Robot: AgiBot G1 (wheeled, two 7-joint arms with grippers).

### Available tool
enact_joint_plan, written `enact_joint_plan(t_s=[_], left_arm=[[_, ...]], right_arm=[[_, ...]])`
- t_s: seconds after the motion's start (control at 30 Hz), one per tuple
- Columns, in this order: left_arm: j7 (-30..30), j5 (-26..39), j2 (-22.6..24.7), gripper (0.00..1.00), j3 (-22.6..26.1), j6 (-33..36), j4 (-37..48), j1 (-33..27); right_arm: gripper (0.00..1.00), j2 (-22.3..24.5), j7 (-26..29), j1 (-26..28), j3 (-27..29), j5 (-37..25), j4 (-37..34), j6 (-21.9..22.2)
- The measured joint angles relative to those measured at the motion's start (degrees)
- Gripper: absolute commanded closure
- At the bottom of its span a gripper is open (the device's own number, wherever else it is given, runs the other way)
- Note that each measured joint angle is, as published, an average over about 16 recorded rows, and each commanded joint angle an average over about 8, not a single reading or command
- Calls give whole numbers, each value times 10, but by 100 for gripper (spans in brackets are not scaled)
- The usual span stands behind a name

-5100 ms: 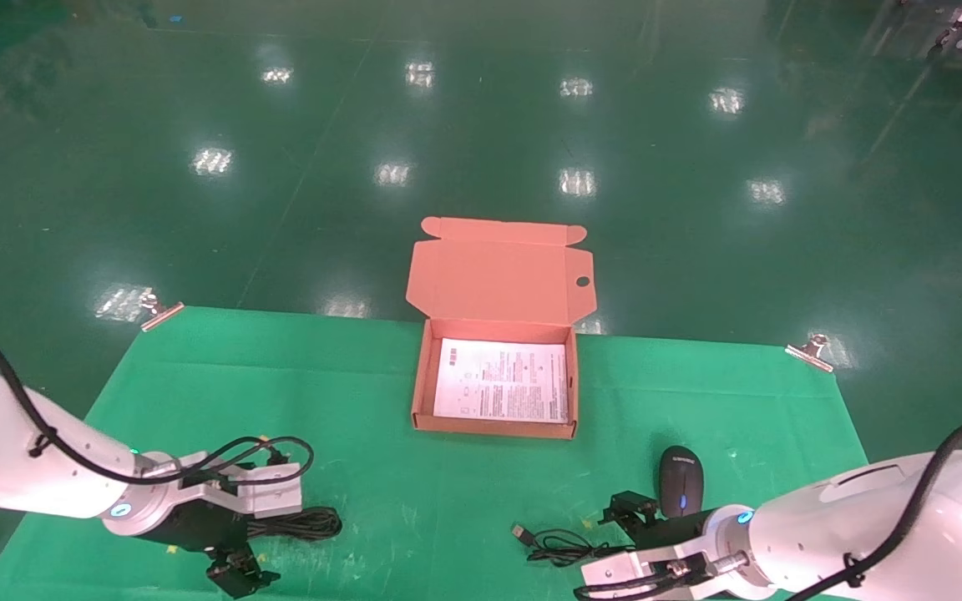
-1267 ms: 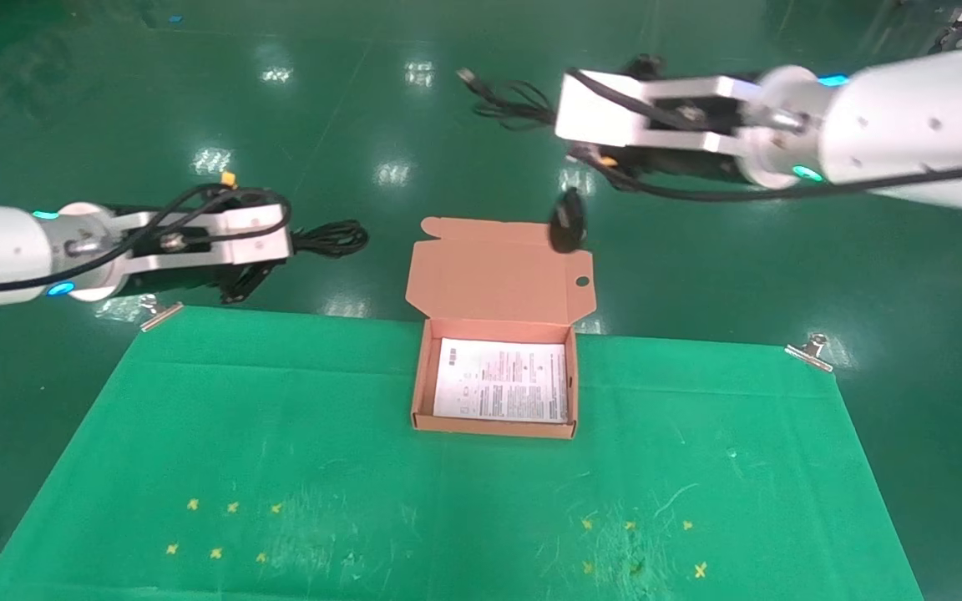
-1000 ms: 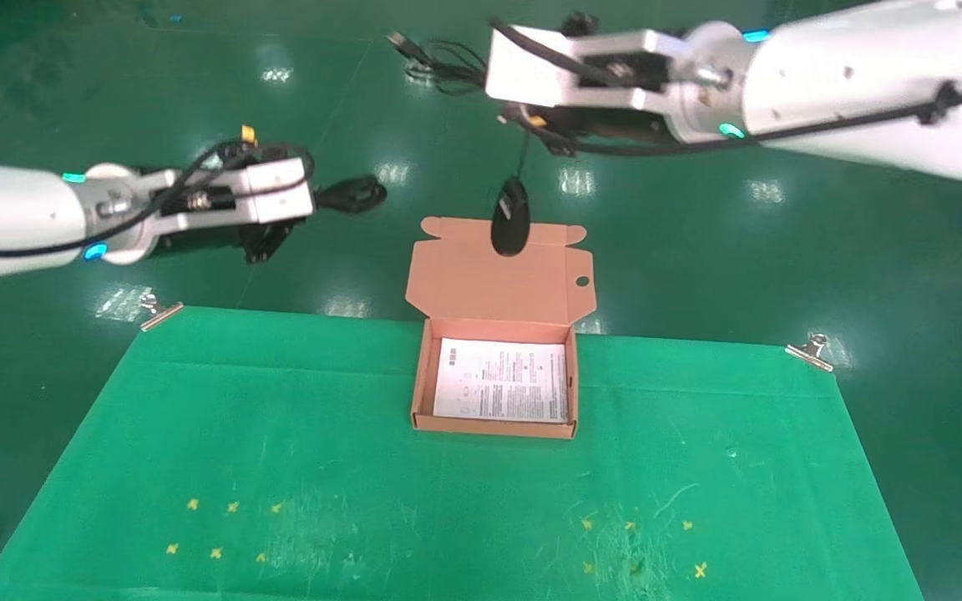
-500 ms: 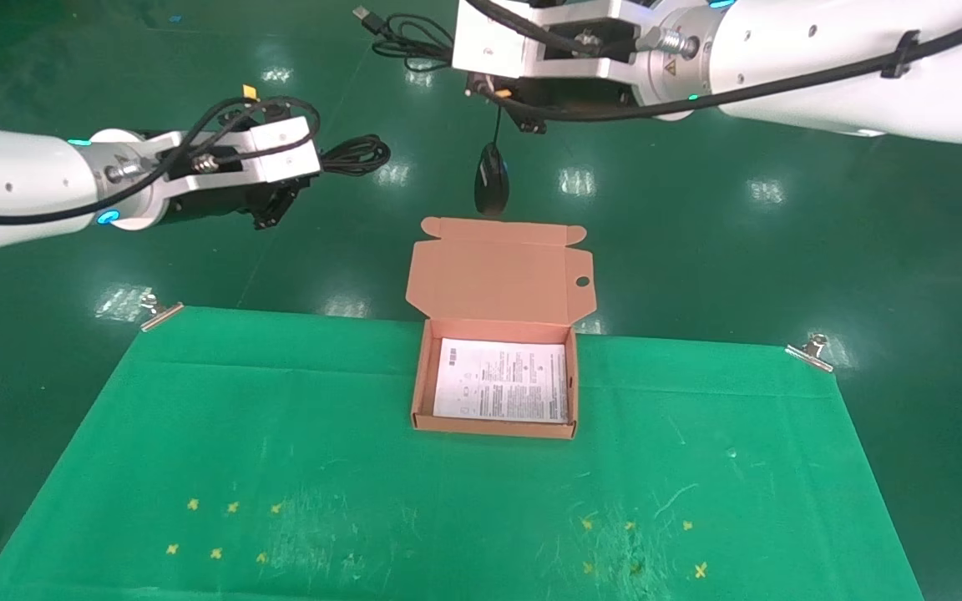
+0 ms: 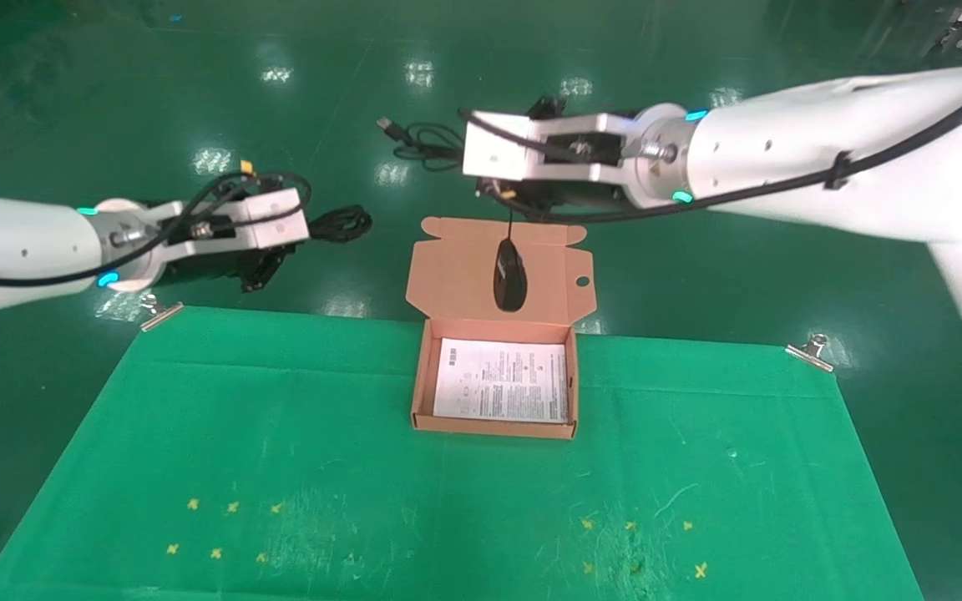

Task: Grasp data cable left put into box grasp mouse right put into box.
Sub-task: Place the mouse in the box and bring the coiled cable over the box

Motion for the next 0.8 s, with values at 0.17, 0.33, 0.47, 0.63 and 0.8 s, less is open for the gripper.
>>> enact_joint_plan(t_s=[0.17,0.33,0.47,0.63,0.8], left_arm=[[-9,5,-6,100,4,12,-3,5],[-18,12,-10,100,6,21,-9,8],[-24,17,-13,100,7,25,-15,9],[-30,21,-14,100,7,27,-20,9],[-33,24,-15,100,7,28,-23,10]], right_arm=[[100,-9,1,-11,-8,-5,-11,-3],[100,-20,0,-21,-15,-7,-22,-3],[100,-30,-1,-28,-20,-5,-31,-1],[100,-42,-1,-38,-27,-2,-42,4],[100,-52,3,-47,-36,6,-53,12]])
